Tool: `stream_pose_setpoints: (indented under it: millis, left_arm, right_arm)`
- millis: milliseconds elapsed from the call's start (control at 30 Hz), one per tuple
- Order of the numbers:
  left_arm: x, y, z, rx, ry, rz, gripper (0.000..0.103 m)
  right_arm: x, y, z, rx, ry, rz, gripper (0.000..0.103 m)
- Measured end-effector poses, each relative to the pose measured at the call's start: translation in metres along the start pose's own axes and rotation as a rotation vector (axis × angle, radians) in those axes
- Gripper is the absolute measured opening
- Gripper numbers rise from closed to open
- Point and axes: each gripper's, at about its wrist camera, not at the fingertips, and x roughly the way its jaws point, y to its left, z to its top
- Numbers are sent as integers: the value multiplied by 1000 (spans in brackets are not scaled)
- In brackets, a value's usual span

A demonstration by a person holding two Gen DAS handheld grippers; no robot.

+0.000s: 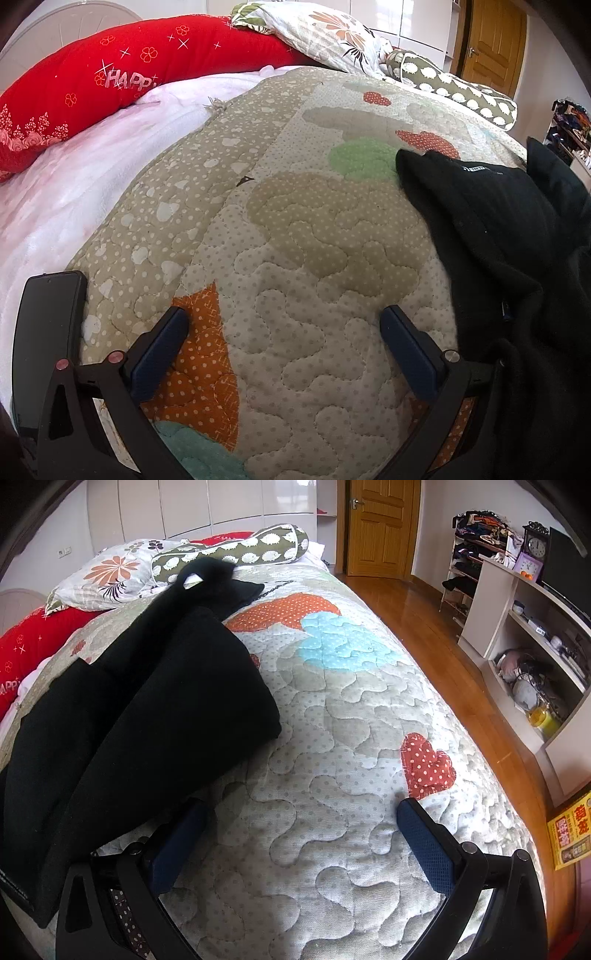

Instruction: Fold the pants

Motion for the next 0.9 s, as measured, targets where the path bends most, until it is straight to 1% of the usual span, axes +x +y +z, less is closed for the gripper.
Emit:
stream_pose_setpoints:
  millis: [300, 333, 400, 467, 533, 567, 633, 733, 767, 800, 900]
  left_arm:
    - [-1, 1, 2, 1, -3, 8, 103]
    - [-1, 1, 3, -1, 4, 5, 103]
    - [-6, -1, 5, -1, 40, 0, 103]
    - [-10, -1, 5, -4, 79, 1, 103]
    - [-17, -2, 4, 1, 81, 0, 103]
    - [-24, -1, 1, -6, 69, -4, 103]
    - [-41, 2, -3, -12, 37, 8, 103]
    - [-69, 3, -5, 11, -29, 59, 103]
    - [-78, 3, -5, 14, -53, 64, 103]
    - [-86, 4, -6, 15, -71, 53, 103]
    - [-110, 4, -4, -2, -123, 8, 103]
  right_arm:
    - [1, -1, 0, 1, -3, -10, 103]
    - [1, -1, 0, 0, -4, -11, 103]
    - [0, -3, -1, 6, -3, -6, 103]
    - [-1, 1, -1, 16, 6, -19, 103]
    - [-3, 0, 1, 28, 22, -28, 103]
    - [-4, -1, 3, 26, 41, -12, 103]
    - [-12, 1, 1, 9, 46, 23, 103]
    - [-37, 1, -9, 38, 6, 53, 103]
    - [-47, 2, -13, 44, -16, 81, 103]
    - [-55, 5, -16, 43, -33, 99, 103]
    - [-82, 15, -24, 20, -95, 116, 103]
